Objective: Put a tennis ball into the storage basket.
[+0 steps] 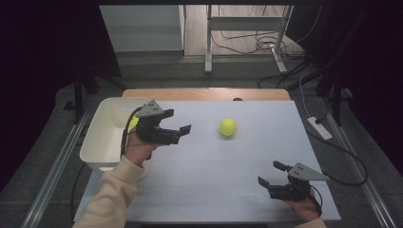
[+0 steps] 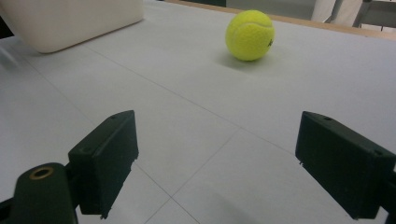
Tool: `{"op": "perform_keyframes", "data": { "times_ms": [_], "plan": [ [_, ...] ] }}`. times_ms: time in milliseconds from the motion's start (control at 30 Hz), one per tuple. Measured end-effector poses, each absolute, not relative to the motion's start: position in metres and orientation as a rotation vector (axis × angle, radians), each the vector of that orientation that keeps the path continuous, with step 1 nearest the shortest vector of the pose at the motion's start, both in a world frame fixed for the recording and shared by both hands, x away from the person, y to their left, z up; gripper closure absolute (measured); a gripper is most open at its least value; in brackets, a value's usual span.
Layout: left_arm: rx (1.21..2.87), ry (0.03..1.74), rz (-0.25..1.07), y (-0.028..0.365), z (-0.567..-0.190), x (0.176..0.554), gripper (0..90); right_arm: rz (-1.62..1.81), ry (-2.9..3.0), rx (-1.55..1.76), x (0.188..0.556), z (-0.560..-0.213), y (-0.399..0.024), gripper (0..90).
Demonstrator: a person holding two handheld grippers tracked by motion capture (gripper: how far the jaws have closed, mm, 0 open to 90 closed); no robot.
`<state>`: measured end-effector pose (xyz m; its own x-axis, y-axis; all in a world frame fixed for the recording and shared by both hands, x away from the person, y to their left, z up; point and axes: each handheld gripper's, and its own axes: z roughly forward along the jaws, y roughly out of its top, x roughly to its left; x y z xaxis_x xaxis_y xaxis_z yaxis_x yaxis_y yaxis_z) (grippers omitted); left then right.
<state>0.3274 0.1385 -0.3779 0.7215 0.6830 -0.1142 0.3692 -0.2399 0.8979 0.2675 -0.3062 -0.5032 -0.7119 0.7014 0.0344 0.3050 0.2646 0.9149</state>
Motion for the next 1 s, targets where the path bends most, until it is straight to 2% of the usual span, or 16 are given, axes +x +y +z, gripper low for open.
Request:
{"op": "perform_keyframes", "data": {
  "times_ms": [267, 1000],
  "plan": [
    [1.850, 0.791, 0.318, 0.127, -0.379, 0.330, 13.3, 1.438, 2.165, 0.918, 0.272, -0.504, -0.304, 13.1],
    [1.945, 0.753, 0.298, 0.085, -0.389, 0.346, 13.2, 1.445, 2.174, 0.905, 0.276, -0.504, -0.300, 13.1]
  ]
}}
